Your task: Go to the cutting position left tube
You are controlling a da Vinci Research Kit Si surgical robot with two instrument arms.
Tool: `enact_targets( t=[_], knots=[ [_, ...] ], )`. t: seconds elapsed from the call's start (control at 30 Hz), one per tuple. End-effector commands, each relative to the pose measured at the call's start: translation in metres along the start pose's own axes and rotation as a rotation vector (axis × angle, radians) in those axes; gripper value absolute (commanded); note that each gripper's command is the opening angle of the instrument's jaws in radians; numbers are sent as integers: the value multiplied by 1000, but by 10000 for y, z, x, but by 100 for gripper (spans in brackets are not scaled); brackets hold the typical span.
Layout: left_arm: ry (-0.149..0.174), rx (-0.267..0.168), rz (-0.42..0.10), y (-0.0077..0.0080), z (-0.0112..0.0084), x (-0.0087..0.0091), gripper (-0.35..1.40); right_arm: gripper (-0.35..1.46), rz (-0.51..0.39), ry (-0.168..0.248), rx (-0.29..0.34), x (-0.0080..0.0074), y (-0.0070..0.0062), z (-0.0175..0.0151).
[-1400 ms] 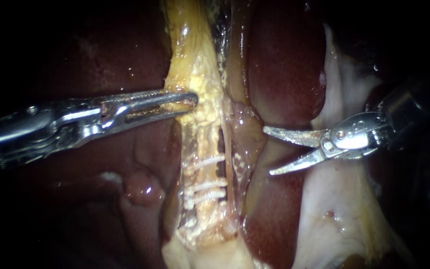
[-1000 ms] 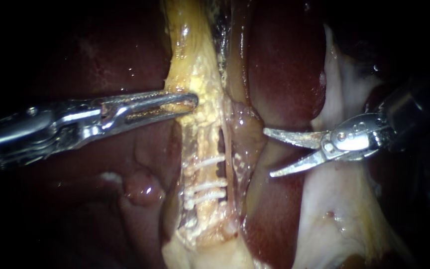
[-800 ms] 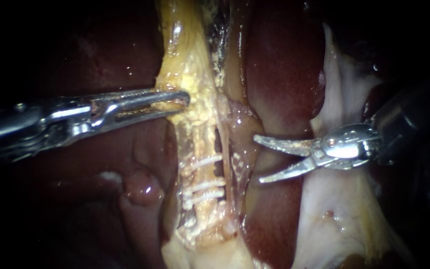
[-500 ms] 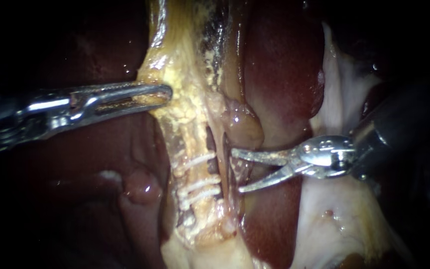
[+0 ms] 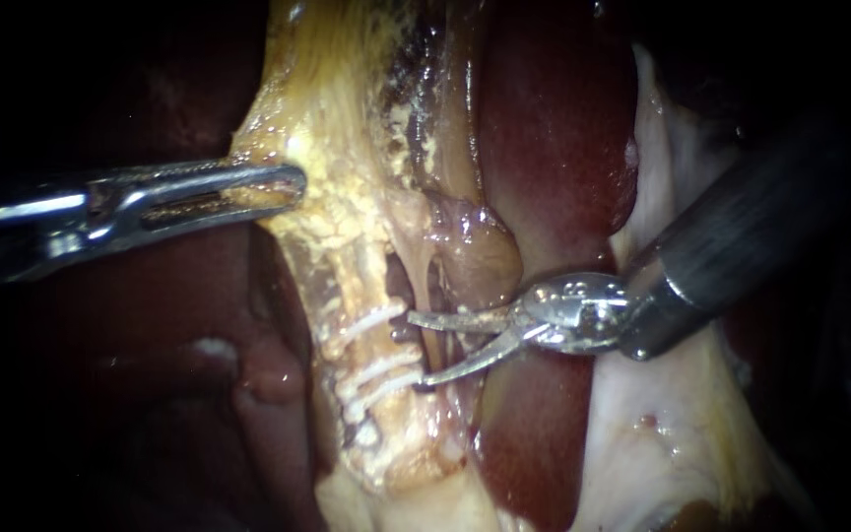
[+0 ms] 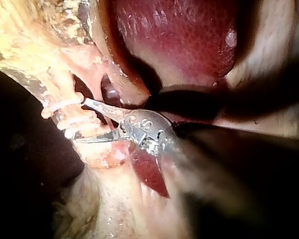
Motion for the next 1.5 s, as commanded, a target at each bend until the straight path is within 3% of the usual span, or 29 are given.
enact_targets(
  t=[0.03, 0.63, 1.1, 1.2, 1.5],
  knots=[
    [0, -1, 0, 0, 0, 0, -35, 136, 6, 0, -3, 0, 2, 0],
    [-1, -3, -1, -5, -1, -1, -35, 135, 28, -20, 42, 1, 20, 31],
    [0, -3, 5, -5, 0, -1, -35, 135, 13, 41, 140, 13, 10, 36],
    [0, -3, 5, -5, 0, -2, -35, 135, 10, 62, 155, 18, 8, 39],
    [0, -3, 5, -5, 1, -2, -35, 135, 15, 74, 169, 26, 11, 44]
  ],
)
